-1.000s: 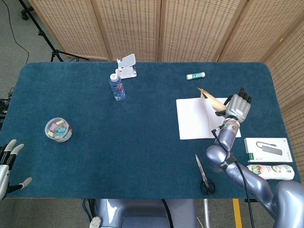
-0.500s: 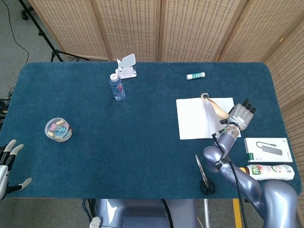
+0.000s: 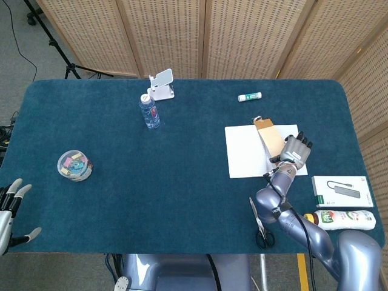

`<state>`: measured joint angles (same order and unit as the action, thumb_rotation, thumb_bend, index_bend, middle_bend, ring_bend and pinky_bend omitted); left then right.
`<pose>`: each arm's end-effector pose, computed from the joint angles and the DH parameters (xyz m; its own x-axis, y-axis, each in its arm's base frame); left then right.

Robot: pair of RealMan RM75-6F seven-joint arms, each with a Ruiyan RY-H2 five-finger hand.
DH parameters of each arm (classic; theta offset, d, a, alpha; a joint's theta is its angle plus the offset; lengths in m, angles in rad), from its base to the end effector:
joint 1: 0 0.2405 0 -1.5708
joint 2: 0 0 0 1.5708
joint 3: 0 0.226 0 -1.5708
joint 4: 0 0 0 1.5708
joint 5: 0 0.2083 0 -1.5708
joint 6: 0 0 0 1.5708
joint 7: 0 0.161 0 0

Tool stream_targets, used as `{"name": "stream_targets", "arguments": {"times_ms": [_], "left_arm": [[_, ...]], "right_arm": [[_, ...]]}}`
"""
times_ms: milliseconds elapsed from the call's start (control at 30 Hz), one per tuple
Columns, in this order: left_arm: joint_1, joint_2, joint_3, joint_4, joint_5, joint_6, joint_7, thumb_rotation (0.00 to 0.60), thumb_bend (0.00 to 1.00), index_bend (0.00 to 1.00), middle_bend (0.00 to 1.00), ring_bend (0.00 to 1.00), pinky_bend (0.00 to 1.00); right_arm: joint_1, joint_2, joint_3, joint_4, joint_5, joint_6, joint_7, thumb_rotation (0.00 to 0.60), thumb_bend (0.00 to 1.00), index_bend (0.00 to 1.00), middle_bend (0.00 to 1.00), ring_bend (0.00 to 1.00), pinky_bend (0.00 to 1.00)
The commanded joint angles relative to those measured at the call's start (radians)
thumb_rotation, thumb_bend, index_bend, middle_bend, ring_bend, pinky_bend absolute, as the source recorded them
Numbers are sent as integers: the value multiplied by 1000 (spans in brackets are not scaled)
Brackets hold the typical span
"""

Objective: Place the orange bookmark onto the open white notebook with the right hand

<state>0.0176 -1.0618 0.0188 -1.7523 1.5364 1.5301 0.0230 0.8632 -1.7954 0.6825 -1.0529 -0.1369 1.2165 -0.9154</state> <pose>-0.2759 0.1519 0.1464 0.3402 0.0660 0.9380 0.9376 0.0529 -0.3437 -0.2062 -0.4165 0.0272 0.2059 -0.2008 0.9578 -0.7312 0.6189 0.2869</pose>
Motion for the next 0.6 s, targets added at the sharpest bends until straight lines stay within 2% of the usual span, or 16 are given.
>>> {"name": "stream_targets", "arguments": {"times_ms": [33,300,400,467,533,600], "left_arm": [[0,0,1,-1,0,-1,2,600,0,0,0,0,0],[0,0,3,-1,3,-1,2,600,0,0,0,0,0],[-1,0,3,-1,2,-3,2,600,0,0,0,0,0],[-2,0,4,-2,3,-5,3,600,0,0,0,0,0],[-3,0,5,-2,4,-8,3,600,0,0,0,0,0],[-3,1,6,-3,5,-8,2,600,0,0,0,0,0]], "right_arm": [[-5,20,1,-43,19,12,-25,600,0,232,0,0,0],[-15,70,-6,-148,82,21,-92,600,0,227,0,0,0],[-49,117,-23,-222,40,-61,-49,600,24,227,0,0,0],[-80,161,-41,-268,9,-127,-13,600,162,227,0,0,0],[-100,191,-64,-289,-36,-163,18,600,449,226,0,0,0],[-124,226,-93,-308,-81,-215,56,600,656,227,0,0,0]]}}
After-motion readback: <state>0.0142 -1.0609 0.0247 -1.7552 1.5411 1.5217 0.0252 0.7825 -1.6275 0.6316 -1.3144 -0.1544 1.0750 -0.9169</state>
